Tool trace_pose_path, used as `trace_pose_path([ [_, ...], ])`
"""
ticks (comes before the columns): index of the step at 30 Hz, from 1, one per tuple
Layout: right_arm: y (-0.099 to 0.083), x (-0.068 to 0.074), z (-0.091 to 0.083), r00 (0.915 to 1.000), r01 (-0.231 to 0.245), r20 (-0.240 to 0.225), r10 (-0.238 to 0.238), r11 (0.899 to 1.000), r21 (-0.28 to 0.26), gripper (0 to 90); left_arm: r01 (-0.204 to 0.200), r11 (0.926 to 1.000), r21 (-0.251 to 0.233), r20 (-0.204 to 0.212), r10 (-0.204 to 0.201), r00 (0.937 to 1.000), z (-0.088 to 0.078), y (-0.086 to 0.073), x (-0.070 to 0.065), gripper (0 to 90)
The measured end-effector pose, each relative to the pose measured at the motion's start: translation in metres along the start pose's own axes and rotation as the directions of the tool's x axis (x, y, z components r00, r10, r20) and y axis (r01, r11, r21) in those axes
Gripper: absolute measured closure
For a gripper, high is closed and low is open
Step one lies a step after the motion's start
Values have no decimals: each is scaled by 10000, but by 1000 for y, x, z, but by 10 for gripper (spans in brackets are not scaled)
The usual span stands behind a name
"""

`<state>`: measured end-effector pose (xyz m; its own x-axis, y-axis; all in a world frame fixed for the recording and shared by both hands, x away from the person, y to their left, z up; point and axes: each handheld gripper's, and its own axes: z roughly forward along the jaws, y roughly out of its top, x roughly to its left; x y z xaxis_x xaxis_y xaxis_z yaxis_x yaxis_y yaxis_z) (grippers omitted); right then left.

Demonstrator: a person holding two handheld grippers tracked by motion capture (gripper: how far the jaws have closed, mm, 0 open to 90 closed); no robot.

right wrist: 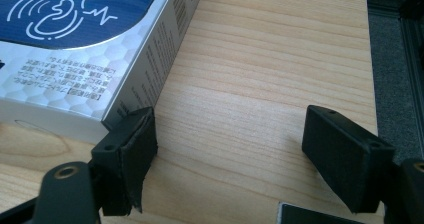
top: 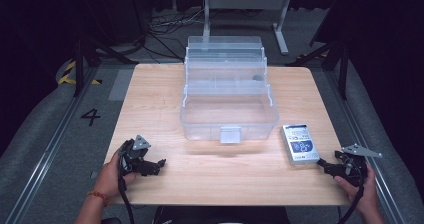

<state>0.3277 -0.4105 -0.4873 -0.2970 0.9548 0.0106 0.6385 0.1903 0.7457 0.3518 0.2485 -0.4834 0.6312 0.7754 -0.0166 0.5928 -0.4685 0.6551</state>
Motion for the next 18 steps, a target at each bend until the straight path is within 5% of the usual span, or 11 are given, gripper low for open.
trace_pose_path([
  [2,-1,0,0,10000,29,-26,-29,10000,-11,225,-343,9994,-6,112,343,9993,-1,-1,3,5],
  [18,-1,1,-1,10000,11,-11,-11,10000,-7,221,-621,9981,-14,452,621,9971,-5,-5,5,5],
])
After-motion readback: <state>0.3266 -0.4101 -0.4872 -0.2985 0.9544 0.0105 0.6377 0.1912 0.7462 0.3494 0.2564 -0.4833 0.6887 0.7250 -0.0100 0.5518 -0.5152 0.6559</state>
